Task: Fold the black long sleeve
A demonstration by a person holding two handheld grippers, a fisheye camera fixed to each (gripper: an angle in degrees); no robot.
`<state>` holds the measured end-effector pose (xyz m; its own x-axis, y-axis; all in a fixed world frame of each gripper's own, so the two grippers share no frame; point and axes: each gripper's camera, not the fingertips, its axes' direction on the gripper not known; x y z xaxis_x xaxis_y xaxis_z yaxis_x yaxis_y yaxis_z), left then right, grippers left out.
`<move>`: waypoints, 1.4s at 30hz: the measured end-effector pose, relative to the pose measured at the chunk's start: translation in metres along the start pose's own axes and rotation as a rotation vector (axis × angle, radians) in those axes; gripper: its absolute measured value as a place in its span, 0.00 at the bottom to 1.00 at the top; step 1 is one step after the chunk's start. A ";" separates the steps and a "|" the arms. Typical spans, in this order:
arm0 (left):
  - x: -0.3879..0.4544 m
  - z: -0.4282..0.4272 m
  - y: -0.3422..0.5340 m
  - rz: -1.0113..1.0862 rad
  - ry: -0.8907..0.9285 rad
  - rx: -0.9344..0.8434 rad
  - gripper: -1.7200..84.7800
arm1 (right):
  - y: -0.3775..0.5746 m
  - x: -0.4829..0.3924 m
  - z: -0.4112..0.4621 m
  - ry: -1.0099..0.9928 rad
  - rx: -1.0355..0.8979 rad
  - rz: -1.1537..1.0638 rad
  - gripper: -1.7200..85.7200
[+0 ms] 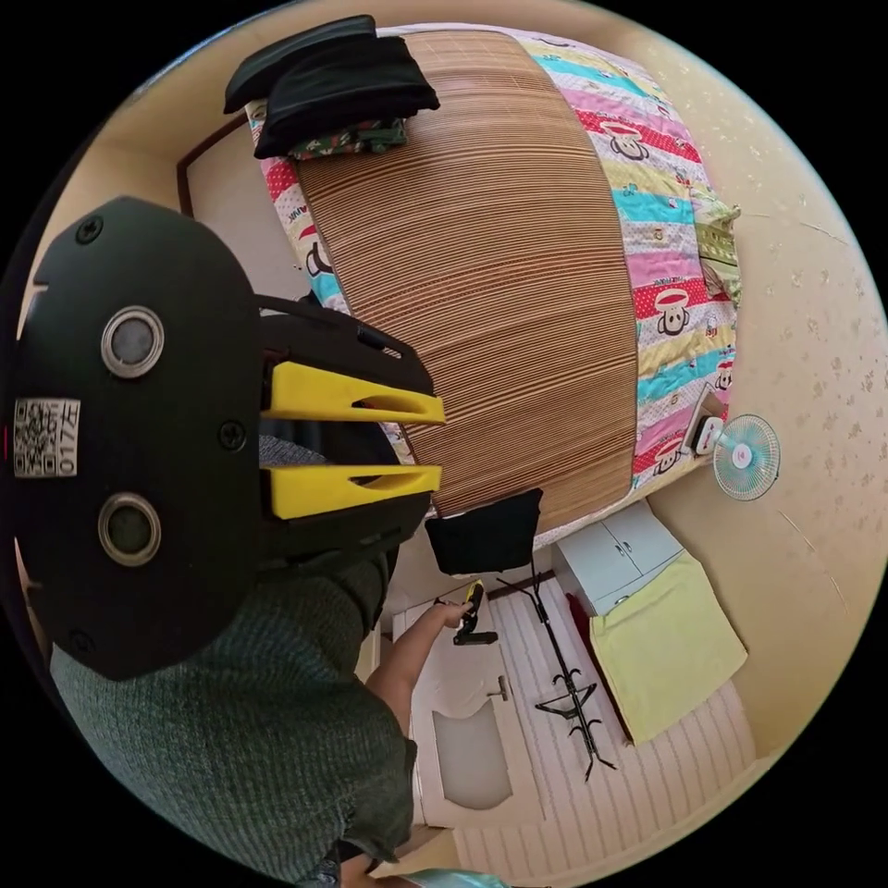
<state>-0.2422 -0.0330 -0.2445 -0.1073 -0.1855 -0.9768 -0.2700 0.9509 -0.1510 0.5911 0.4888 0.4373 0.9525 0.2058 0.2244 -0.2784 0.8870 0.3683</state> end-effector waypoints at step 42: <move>-0.236 0.054 -0.159 -0.147 0.484 0.146 0.10 | 0.243 -0.308 -0.024 -2.239 -0.382 -1.460 0.02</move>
<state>-0.1219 -0.1268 0.0013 -0.5176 -0.3802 -0.7665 -0.1832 0.9243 -0.3348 0.2326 0.6508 0.4358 -0.8845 -0.3914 0.2541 0.2225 0.1249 0.9669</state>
